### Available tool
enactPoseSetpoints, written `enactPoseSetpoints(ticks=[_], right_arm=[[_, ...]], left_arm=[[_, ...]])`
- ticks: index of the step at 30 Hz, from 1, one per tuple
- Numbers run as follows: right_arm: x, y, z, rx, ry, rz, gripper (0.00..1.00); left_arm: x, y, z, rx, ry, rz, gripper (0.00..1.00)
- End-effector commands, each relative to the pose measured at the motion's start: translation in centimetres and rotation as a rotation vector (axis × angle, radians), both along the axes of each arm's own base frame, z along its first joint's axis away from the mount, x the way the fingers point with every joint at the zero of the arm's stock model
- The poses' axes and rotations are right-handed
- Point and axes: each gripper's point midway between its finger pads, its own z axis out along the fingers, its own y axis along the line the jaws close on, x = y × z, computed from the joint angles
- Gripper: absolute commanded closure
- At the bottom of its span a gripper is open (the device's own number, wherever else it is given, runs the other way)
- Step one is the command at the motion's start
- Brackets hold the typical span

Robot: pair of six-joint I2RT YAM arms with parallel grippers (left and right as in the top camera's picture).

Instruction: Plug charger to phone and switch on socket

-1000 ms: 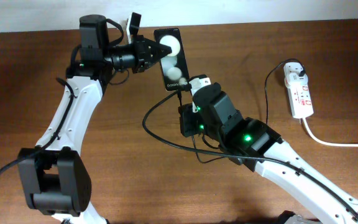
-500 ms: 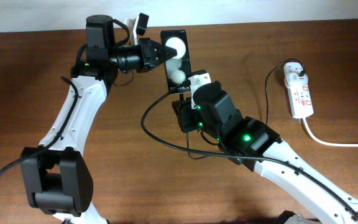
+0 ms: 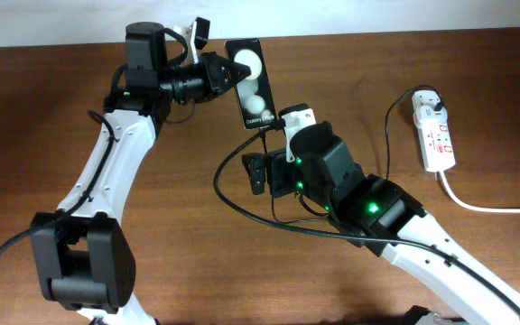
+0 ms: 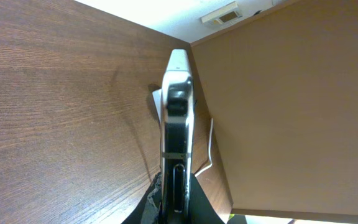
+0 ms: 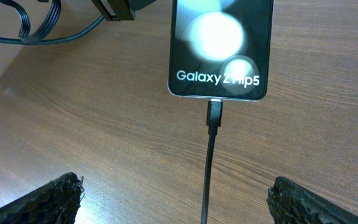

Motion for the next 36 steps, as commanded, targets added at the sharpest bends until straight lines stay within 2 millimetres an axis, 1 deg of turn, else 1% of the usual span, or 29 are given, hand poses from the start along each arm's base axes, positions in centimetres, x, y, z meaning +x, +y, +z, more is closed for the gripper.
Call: enactPoseSetpoints(ticks=[1,2,3,5,7,9,10,12,14,17,20,22,24,25,27,28,30,31,33,34,36], right_arm=[[0.5,-0.1,1.4,0.021,-0.035,-0.014,0.00],[0.8,0.2,0.8,0.013,-0.025,-0.014,0.05],[1.3,0.6,0.0,0.003,-0.014,-0.014,0.21],[2.4,1.5,-1.1,0.001,-0.014,-0.017,0.38],[2.8,1.8,-1.7,-0.001,-0.011,-0.017,0.39],[2.9,1.9,-1.9,-0.005,-0.008,-0.017,0.40],[2.9,1.8,-1.9,-0.007,-0.010,-0.021,0.41],[3.3,1.4,-2.5,-0.032,-0.006,-0.045,0.44],[3.2,1.3,-2.9,-0.042,0.003,-0.046,0.44],[3.4,0.4,-3.3,-0.079,0.001,-0.083,0.44],[3.4,0.4,-3.5,-0.083,0.006,-0.084,0.44],[3.5,0.5,-4.2,-0.095,0.020,-0.082,0.44],[3.6,0.6,-4.1,-0.091,0.015,-0.083,0.47],[3.7,0.7,-4.1,-0.088,0.012,-0.083,0.53],[3.7,0.7,-4.0,-0.086,0.009,-0.083,0.55],[3.8,0.7,-4.0,-0.085,0.008,-0.083,0.63],[4.0,0.9,-3.6,-0.073,-0.005,-0.083,0.71],[4.1,1.0,-3.4,-0.064,-0.015,-0.084,0.75],[4.4,1.3,-2.9,-0.046,-0.034,-0.084,0.87],[4.6,1.4,-2.5,-0.035,-0.046,-0.085,0.96],[4.8,1.6,-2.1,-0.020,-0.061,-0.085,0.96]], left_arm=[[-0.2,-0.2,0.4,-0.003,-0.019,-0.017,1.00],[-0.2,-0.2,0.4,-0.003,-0.019,-0.017,1.00],[-0.3,-0.3,0.4,-0.006,-0.018,-0.020,1.00],[-0.5,-0.4,0.5,-0.015,-0.017,-0.036,1.00],[-0.6,-0.4,0.5,-0.017,-0.017,-0.039,1.00],[-0.6,-0.4,0.6,-0.018,-0.017,-0.042,1.00],[-0.6,-0.5,0.6,-0.021,-0.017,-0.046,1.00],[-0.8,-0.6,0.7,-0.028,-0.016,-0.058,1.00],[-0.8,-0.6,0.7,-0.028,-0.016,-0.058,1.00],[-0.9,-0.6,0.7,-0.029,-0.015,-0.061,1.00],[-1.0,-0.7,0.8,-0.034,-0.015,-0.068,1.00],[-1.1,-0.7,0.8,-0.036,-0.014,-0.071,1.00],[-1.2,-0.8,0.9,-0.041,-0.013,-0.081,1.00],[-1.3,-0.8,0.9,-0.044,-0.012,-0.085,1.00],[-1.3,-0.8,0.9,-0.044,-0.013,-0.085,1.00],[-1.4,-0.9,1.0,-0.050,-0.012,-0.095,1.00],[-1.9,-1.1,1.3,-0.067,-0.009,-0.124,1.00],[-2.1,-1.1,1.2,-0.068,0.003,-0.128,1.00],[-2.6,-1.1,0.4,-0.063,0.063,-0.126,1.00],[-2.7,-1.0,0.2,-0.062,0.078,-0.126,1.00],[-3.1,-1.0,-0.3,-0.060,0.116,-0.125,1.00]])
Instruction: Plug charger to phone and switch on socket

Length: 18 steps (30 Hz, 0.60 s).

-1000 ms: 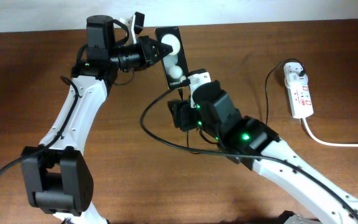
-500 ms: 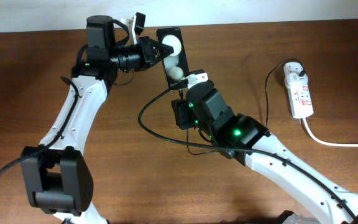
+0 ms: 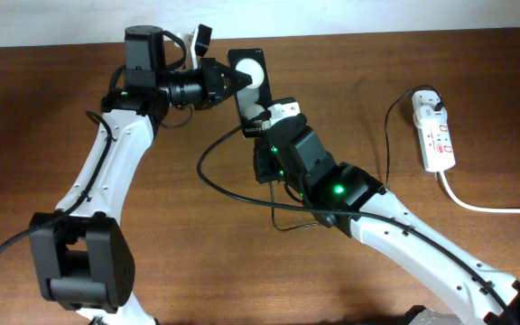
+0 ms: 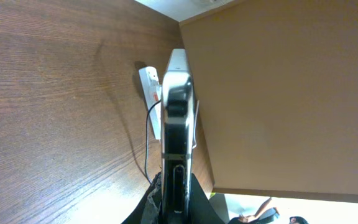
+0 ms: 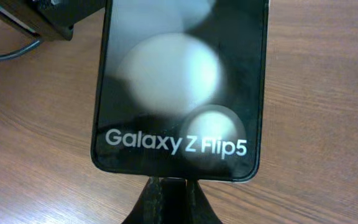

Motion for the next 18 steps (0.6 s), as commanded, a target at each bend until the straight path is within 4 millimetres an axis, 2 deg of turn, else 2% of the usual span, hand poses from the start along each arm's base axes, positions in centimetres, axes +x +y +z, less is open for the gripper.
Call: enactPoseSetpoints(ticks=[1,3,5,7,8,10,13,18], right_arm=[[0.9,0.4,1.8,0.029,-0.060,-0.003,0.96],[1.0,1.1,2.6,0.065,-0.081,0.017,0.96],[0.6,1.6,2.6,0.082,-0.066,0.051,0.73],[-0.2,2.2,2.7,0.107,-0.042,0.101,0.61],[-0.7,2.2,3.2,0.115,-0.042,0.111,0.51],[-1.3,1.6,4.1,0.118,-0.048,0.110,0.38],[-2.2,0.8,5.1,0.121,-0.052,0.110,0.27],[-2.4,0.5,5.9,0.129,-0.068,0.107,0.21]], left_arm=[[-1.3,-0.7,0.3,-0.023,0.014,-0.062,1.00],[-1.9,-0.9,0.3,-0.029,-0.004,-0.097,1.00],[-1.9,-0.8,0.2,-0.025,0.000,-0.093,1.00],[-0.8,-0.3,-0.6,0.029,-0.005,-0.025,1.00],[-0.3,0.0,-0.9,0.050,-0.007,0.000,1.00],[0.5,0.5,-1.6,0.095,-0.009,0.055,1.00],[1.0,1.1,-2.3,0.134,0.003,0.098,1.00],[1.5,1.3,-4.7,0.310,-0.039,0.159,1.00]])
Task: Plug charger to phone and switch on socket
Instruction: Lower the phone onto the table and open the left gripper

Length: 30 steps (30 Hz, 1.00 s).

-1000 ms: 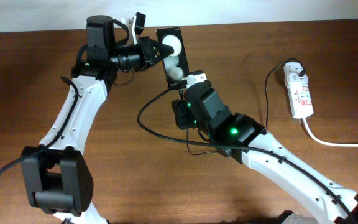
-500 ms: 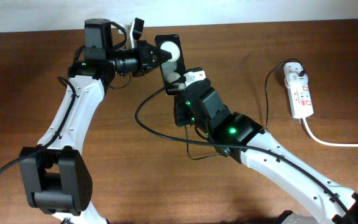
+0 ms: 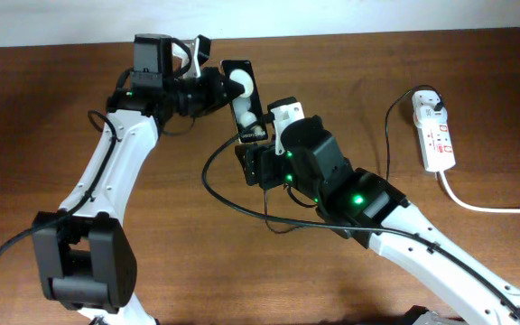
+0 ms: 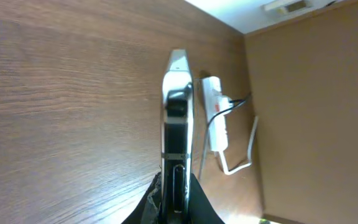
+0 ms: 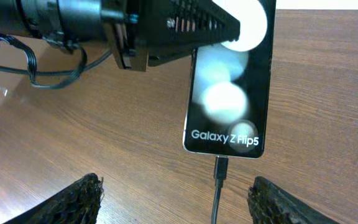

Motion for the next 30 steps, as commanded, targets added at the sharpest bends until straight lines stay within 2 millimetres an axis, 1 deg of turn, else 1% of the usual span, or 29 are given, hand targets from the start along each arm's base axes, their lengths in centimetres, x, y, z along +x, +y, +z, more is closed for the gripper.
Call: enactPoseSetpoints(ticks=[1,2,4,5,6,7,8,9,10,11,12,13,15,16,18,19,20,22,23,24,25,26,28,29,30], right_arm=[[-0.2,-0.3,2.2,0.032,-0.037,-0.003,0.20],[-0.4,-0.5,1.9,0.021,-0.024,-0.003,0.20],[-0.8,-0.9,1.4,0.001,0.000,-0.003,0.14],[-1.0,-1.0,1.5,0.001,0.000,-0.003,0.14],[-1.1,-1.2,1.7,0.002,-0.002,-0.004,0.13],[-1.4,-1.7,2.1,0.003,-0.003,-0.010,0.12],[-1.5,-2.2,2.2,0.000,0.001,-0.018,0.11],[-1.4,-3.3,2.4,-0.004,0.007,-0.041,0.09],[-1.4,-4.3,2.2,-0.015,0.020,-0.060,0.09],[-1.4,-4.9,1.8,-0.028,0.038,-0.073,0.08],[-1.5,-5.1,1.6,-0.035,0.047,-0.076,0.08],[-1.5,-5.1,1.5,-0.036,0.049,-0.075,0.07],[-1.7,-5.2,1.3,-0.041,0.056,-0.075,0.04],[-1.7,-5.2,1.2,-0.045,0.062,-0.075,0.04],[-1.8,-5.2,1.1,-0.046,0.067,-0.073,0.01],[-1.9,-5.2,1.1,-0.042,0.071,-0.075,0.01],[-1.9,-5.2,1.0,-0.044,0.073,-0.075,0.01],[-2.0,-5.4,0.8,-0.053,0.083,-0.076,0.01],[-2.1,-5.4,0.8,-0.053,0.084,-0.076,0.01],[-2.1,-5.4,0.7,-0.054,0.085,-0.076,0.01],[-2.1,-5.4,0.6,-0.058,0.090,-0.076,0.01],[-2.3,-5.5,0.4,-0.065,0.098,-0.076,0.01],[-2.4,-5.6,0.2,-0.070,0.105,-0.076,0.01],[-2.4,-5.6,0.2,-0.071,0.106,-0.076,0.01],[-2.4,-5.7,0.2,-0.072,0.108,-0.077,0.01]], left_arm=[[0.5,-0.5,-0.9,0.119,-0.053,0.033,1.00],[0.6,-0.7,-1.3,0.154,-0.061,0.051,1.00],[0.3,-2.1,-1.8,0.200,-0.087,0.028,1.00],[0.4,-2.7,-3.0,0.212,-0.081,0.007,1.00],[0.6,-2.8,-3.9,0.216,-0.068,0.005,1.00],[1.3,-3.1,-5.5,0.210,-0.055,-0.003,1.00],[1.5,-3.9,-6.0,0.171,-0.061,-0.037,0.99],[1.6,-5.2,-6.5,0.108,-0.070,-0.092,0.98],[1.8,-6.1,-7.4,0.058,-0.077,-0.137,0.94],[1.8,-6.9,-8.8,0.017,-0.065,-0.178,0.95],[1.4,-7.9,-9.8,-0.061,-0.042,-0.236,0.98],[1.0,-8.6,-10.9,-0.120,-0.013,-0.278,0.98],[0.5,-8.8,-15.0,-0.127,0.073,-0.291,0.96],[0.0,-8.9,-16.5,-0.146,0.116,-0.308,0.97],[-0.8,-8.8,-17.9,-0.143,0.181,-0.307,0.96],[-1.4,-8.6,-18.5,-0.134,0.230,-0.300,0.93],[-1.5,-8.3,-19.0,-0.114,0.251,-0.284,0.90],[-1.5,-7.1,-21.0,-0.014,0.303,-0.211,0.87],[-1.5,-6.6,-21.8,0.029,0.326,-0.182,0.81],[-1.6,-6.5,-21.9,0.034,0.333,-0.179,0.74],[-1.6,-6.5,-21.9,0.034,0.333,-0.179,0.68],[-1.6,-6.5,-21.9,0.034,0.333,-0.179,0.57],[-1.5,-6.3,-22.1,0.048,0.330,-0.169,0.52],[-1.4,-6.1,-22.3,0.063,0.334,-0.159,0.44],[-1.2,-5.7,-22.7,0.090,0.329,-0.139,0.08]])
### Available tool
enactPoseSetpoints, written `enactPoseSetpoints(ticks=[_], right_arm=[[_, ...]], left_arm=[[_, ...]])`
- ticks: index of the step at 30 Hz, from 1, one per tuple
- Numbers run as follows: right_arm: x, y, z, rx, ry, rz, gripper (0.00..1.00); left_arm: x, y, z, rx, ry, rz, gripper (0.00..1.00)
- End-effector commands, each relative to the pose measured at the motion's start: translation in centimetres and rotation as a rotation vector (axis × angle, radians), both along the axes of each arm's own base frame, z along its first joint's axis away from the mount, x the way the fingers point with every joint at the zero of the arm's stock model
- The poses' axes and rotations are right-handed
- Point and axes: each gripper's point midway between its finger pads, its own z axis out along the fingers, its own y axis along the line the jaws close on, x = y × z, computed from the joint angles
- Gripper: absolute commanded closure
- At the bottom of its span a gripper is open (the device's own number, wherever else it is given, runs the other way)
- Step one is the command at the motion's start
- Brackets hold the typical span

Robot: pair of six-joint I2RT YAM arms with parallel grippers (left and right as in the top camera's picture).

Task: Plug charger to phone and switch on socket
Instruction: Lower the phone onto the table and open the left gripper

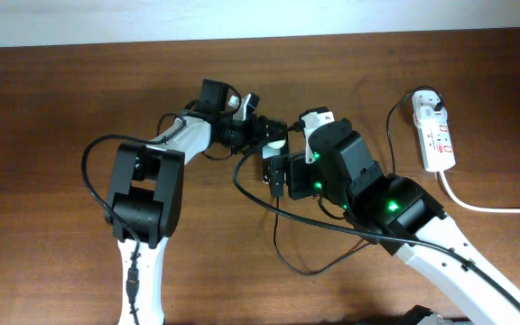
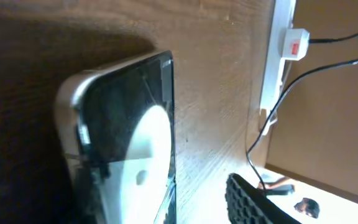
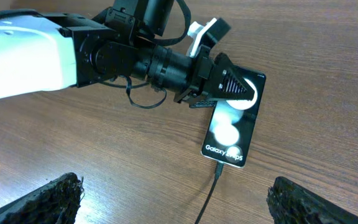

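The black phone [image 3: 231,127], screen up and lit, lies on the wooden table with the black charger cable [image 3: 211,186] plugged into its lower end. My left gripper [image 3: 226,87] reaches over its upper end. In the left wrist view the phone [image 2: 129,143] fills the left, and one finger [image 2: 253,204] stands apart from it with table showing between, so the left gripper [image 2: 166,211] is open. My right gripper [image 3: 188,199] hangs open above the cable, short of the phone. The white socket strip [image 1: 435,134] lies at the far right with its red switch [image 2: 297,45].
The charger cable [image 1: 283,239] loops over the table under my right arm and runs up to the plug in the strip [image 1: 430,101]. A white mains lead [image 1: 486,206] leaves the strip to the right. The table's back edge [image 1: 350,36] runs behind the phone.
The phone was held on edge in my shut left gripper; now it lies flat on the table and that gripper is open over its top. My right gripper, still open, is farther from the phone.
At first my left gripper held the phone on edge, the cable at its port, and my right gripper was open below. Then the right gripper was shut on the plug at the phone. It then stood open with the cable staying in. Now the phone rests on the table.
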Motion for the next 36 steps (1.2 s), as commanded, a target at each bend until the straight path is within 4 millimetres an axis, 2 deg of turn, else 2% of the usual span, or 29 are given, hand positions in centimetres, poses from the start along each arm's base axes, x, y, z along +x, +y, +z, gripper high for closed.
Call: enactPoseSetpoints(ticks=[1,9,12,14,15,16,20,21,24,26,28,29,31,33,34,36], right_arm=[[-0.1,-0.2,1.0,0.018,-0.014,-0.007,0.01],[-0.6,-0.6,0.2,-0.008,0.021,-0.007,0.01],[-0.6,-0.6,0.2,-0.008,0.021,-0.007,0.01],[-0.6,-0.6,0.2,-0.008,0.021,-0.007,0.01],[-0.6,-0.6,0.2,-0.008,0.021,-0.007,0.01],[-0.6,-0.6,0.2,-0.008,0.021,-0.007,0.01],[-0.6,-0.6,0.2,-0.008,0.021,-0.007,0.01],[-0.6,-0.6,0.2,-0.008,0.021,-0.007,0.01],[-0.6,-0.6,0.2,-0.008,0.022,-0.007,0.01],[-0.6,-0.6,0.2,-0.008,0.022,-0.007,0.01],[-0.6,-0.6,0.2,-0.008,0.022,-0.007,0.01],[-0.6,-0.6,0.2,-0.008,0.021,-0.007,0.01],[-0.6,-0.6,0.2,-0.008,0.022,-0.007,0.01],[-0.6,-0.6,0.2,-0.009,0.022,-0.007,0.01],[-0.6,-0.6,0.2,-0.008,0.022,-0.007,0.01],[-0.6,-0.6,0.2,-0.008,0.021,-0.007,0.01]], left_arm=[[0.6,2.0,-3.4,0.164,-0.002,0.073,0.01],[0.6,4.4,-5.7,0.345,-0.019,0.100,0.01],[0.9,3.8,-5.3,0.365,-0.083,0.052,0.01],[1.1,2.6,-5.6,0.493,-0.156,0.032,0.01],[0.5,3.1,-6.1,0.593,-0.168,0.004,0.01],[-0.1,5.0,-6.8,0.715,-0.147,0.005,0.01],[-0.6,6.1,-6.9,0.765,-0.112,0.003,0.01],[-0.1,6.4,-6.3,0.782,-0.117,0.009,0.01],[2.9,6.4,-2.0,0.768,-0.178,0.048,0.01],[5.3,8.4,1.9,0.819,-0.228,0.118,0.01],[7.1,10.4,6.7,0.841,-0.298,0.201,0.01],[7.7,12.2,9.9,0.842,-0.341,0.262,0.01],[7.8,15.0,14.0,0.830,-0.377,0.339,0.01],[7.8,16.8,17.0,0.821,-0.418,0.386,0.01],[7.6,18.4,19.8,0.840,-0.479,0.409,0.01],[7.1,20.9,23.0,0.927,-0.534,0.504,0.01]])
